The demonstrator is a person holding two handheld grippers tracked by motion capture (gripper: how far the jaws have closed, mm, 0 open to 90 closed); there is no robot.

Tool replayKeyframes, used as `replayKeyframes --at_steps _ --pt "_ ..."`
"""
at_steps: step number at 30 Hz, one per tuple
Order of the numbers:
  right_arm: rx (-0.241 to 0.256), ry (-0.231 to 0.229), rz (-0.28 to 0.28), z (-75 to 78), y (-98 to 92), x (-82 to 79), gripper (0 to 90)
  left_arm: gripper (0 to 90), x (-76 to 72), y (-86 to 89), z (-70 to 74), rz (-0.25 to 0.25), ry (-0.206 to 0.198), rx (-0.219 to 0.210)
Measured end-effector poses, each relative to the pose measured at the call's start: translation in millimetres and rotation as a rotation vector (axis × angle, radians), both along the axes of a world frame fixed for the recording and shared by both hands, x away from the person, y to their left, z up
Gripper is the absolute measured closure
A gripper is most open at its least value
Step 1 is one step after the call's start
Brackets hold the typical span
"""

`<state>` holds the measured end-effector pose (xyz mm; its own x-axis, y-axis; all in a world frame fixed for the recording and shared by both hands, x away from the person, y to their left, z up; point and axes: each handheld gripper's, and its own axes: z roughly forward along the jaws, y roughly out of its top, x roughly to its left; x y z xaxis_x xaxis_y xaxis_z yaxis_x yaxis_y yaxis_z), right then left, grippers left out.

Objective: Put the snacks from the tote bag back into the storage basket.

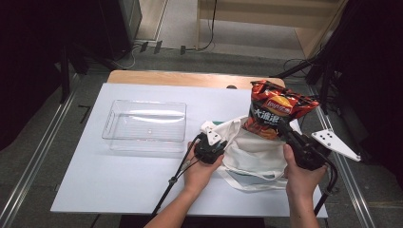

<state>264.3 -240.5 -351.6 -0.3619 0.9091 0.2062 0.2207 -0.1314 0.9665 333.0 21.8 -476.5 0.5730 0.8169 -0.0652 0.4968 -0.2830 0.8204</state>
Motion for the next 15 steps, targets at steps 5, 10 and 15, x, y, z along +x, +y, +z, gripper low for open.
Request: replayKeyframes --at_steps 5,10,15 --pt "0.003 -0.029 0.020 9.1 0.4 -6.2 90.0 73.0 -0.7 0.2 0.4 0.001 -0.002 -0.002" --pt "0.001 -0.016 0.034 3.8 6.3 -4.7 90.0 65.4 -4.6 6.8 3.0 -0.025 -0.040 -0.082" --pt "-0.002 -0.011 0.055 0.3 14.6 -3.0 90.0 58.2 -13.3 14.2 11.5 -0.044 -0.054 -0.106"
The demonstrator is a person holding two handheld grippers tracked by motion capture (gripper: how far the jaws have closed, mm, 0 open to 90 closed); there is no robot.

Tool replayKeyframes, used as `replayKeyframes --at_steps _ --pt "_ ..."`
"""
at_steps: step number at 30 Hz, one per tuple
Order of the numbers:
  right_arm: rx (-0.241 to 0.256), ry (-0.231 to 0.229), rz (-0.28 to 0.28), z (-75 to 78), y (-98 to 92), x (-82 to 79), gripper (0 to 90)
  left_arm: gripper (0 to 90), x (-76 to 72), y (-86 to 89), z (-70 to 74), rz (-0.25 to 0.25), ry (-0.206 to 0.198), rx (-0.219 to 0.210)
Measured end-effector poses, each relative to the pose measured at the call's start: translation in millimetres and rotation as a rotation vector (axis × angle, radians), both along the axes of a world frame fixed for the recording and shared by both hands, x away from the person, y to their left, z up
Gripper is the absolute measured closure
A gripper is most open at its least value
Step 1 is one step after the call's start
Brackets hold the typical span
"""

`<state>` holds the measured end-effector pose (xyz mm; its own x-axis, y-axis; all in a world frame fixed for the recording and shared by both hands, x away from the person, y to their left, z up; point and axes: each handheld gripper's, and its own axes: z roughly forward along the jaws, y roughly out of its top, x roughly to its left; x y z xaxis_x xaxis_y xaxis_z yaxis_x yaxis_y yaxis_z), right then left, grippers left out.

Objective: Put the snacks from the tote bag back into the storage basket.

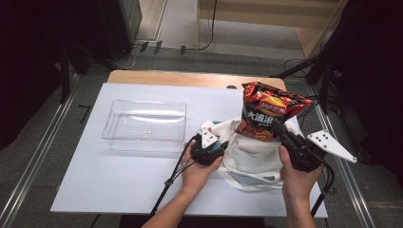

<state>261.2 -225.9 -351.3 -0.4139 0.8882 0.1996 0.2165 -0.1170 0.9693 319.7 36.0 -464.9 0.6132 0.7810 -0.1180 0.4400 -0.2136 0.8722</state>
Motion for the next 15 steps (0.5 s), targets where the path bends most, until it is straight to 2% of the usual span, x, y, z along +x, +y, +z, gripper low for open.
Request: replayKeyframes --at_steps 2,3,4,5,6,7,13,15 --pt "-0.001 -0.003 0.009 -0.1 3.6 0.1 90.0 56.2 -3.1 6.1 8.3 -0.023 0.000 -0.035" --pt "-0.001 -0.003 0.009 -0.1 3.6 0.1 90.0 55.3 -3.1 6.1 8.3 -0.023 0.000 -0.035" --pt "-0.001 -0.002 0.014 0.0 5.6 0.1 90.0 55.3 -4.9 10.2 13.7 -0.027 0.005 -0.058" --pt "-0.005 -0.006 0.020 -0.4 9.1 0.4 90.0 54.8 -8.8 19.6 26.0 -0.035 -0.008 -0.093" --pt "-0.006 -0.004 0.023 -0.7 10.8 0.4 90.0 54.5 -8.8 19.6 26.0 -0.035 -0.008 -0.093" --pt "-0.007 -0.005 0.028 -1.1 12.1 0.8 90.0 54.4 -13.2 28.0 37.5 -0.035 -0.028 -0.114" --pt "-0.001 0.004 0.055 -3.8 21.2 1.6 90.0 53.8 -19.0 50.2 65.3 -0.034 -0.076 -0.144" --pt "-0.003 0.007 0.059 -4.2 22.9 1.6 90.0 53.7 -19.3 53.5 69.9 -0.033 -0.087 -0.150"
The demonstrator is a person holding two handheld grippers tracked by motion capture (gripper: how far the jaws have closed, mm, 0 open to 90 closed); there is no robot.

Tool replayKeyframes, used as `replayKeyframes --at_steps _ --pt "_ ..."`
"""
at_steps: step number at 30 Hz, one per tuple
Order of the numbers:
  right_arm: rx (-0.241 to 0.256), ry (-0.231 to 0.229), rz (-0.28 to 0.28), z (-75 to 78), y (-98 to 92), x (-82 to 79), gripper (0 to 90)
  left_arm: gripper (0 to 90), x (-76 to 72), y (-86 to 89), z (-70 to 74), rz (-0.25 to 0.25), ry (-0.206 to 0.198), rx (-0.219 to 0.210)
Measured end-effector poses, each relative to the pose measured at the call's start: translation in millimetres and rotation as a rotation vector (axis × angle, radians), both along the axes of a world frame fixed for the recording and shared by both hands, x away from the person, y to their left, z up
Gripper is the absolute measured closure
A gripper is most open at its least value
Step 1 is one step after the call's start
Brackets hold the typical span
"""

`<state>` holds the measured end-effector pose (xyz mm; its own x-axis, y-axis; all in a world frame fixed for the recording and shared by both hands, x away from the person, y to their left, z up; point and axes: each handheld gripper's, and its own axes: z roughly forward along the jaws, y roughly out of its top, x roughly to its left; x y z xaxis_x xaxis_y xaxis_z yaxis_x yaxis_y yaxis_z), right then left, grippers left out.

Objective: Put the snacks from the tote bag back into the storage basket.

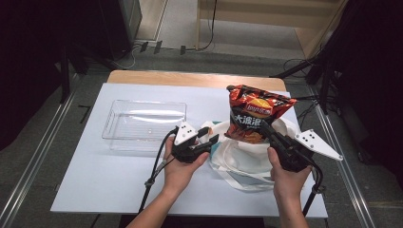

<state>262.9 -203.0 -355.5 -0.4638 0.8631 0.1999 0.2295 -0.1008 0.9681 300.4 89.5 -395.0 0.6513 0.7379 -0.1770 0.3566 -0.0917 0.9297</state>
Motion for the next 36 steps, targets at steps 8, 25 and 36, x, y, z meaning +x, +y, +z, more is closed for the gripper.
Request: replayKeyframes --at_steps 8,25,36 --pt "-0.006 0.022 0.038 -6.2 14.1 0.5 90.0 51.7 -0.7 15.9 28.8 -0.013 -0.054 -0.039" --pt "-0.019 0.032 0.075 -10.4 26.5 -0.9 90.0 46.1 2.6 17.4 56.3 -0.047 -0.104 -0.073" --pt "-0.015 0.026 0.084 -9.4 27.3 -2.7 90.0 39.2 7.0 14.1 69.7 -0.043 -0.130 -0.084"
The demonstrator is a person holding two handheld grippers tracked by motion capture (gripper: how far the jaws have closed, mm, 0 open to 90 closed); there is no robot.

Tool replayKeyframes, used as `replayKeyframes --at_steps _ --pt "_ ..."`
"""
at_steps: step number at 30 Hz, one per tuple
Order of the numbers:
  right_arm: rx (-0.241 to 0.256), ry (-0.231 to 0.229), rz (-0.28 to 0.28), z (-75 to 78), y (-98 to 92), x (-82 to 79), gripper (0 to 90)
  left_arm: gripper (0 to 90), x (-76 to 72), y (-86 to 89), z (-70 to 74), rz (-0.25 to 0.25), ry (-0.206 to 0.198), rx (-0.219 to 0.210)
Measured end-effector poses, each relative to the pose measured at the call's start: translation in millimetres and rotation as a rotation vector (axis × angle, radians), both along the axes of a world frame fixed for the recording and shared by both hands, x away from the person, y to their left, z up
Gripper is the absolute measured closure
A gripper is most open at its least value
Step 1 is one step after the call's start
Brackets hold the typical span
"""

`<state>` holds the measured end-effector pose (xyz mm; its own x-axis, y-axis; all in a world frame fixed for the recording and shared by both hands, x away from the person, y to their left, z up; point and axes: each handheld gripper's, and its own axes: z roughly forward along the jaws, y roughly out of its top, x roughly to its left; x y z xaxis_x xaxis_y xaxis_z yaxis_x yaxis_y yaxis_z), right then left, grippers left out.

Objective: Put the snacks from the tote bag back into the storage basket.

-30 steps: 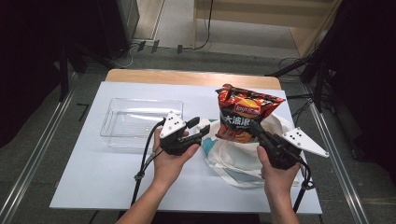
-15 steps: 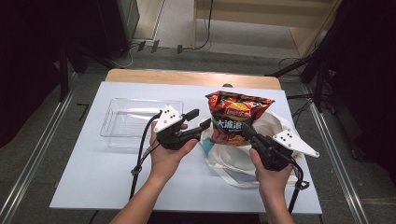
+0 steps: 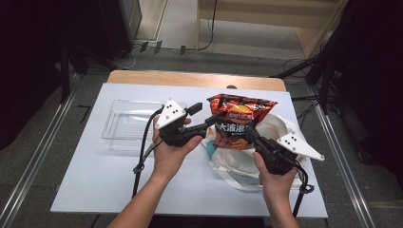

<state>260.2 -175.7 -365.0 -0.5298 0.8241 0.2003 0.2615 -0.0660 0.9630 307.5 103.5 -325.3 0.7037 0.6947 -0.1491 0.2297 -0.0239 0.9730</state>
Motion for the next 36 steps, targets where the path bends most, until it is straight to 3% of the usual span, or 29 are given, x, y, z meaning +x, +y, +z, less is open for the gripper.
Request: replayKeyframes --at_steps 8,16,20,26,27,29,34,36 --pt "0.000 -0.005 0.014 1.1 2.9 -2.3 90.0 31.3 8.6 -1.9 4.2 -0.007 0.009 -0.012" --pt "0.002 -0.010 0.041 1.0 5.7 -3.8 90.0 31.1 14.5 -2.1 1.8 -0.061 0.034 -0.034" --pt "-0.009 -0.010 0.059 0.3 8.0 -3.9 90.0 40.0 16.0 -2.5 1.6 -0.078 0.038 -0.050" --pt "-0.022 -0.010 0.075 -1.0 9.0 -3.8 90.0 80.5 14.3 -2.5 4.1 -0.048 0.033 -0.025" --pt "-0.024 -0.009 0.076 -1.0 10.1 -4.1 90.0 82.1 14.4 -5.0 5.1 -0.037 0.045 0.004" --pt "-0.034 -0.012 0.075 -1.4 12.4 -4.8 90.0 87.4 13.1 -7.2 5.7 -0.022 0.050 0.016" --pt "-0.049 -0.020 0.055 -1.7 13.7 -5.7 90.0 90.0 10.6 -7.7 8.8 -0.007 0.054 0.003" --pt "-0.057 -0.027 0.038 -1.7 12.0 -5.7 85.6 90.0 9.8 -5.7 11.1 -0.013 0.058 -0.022"
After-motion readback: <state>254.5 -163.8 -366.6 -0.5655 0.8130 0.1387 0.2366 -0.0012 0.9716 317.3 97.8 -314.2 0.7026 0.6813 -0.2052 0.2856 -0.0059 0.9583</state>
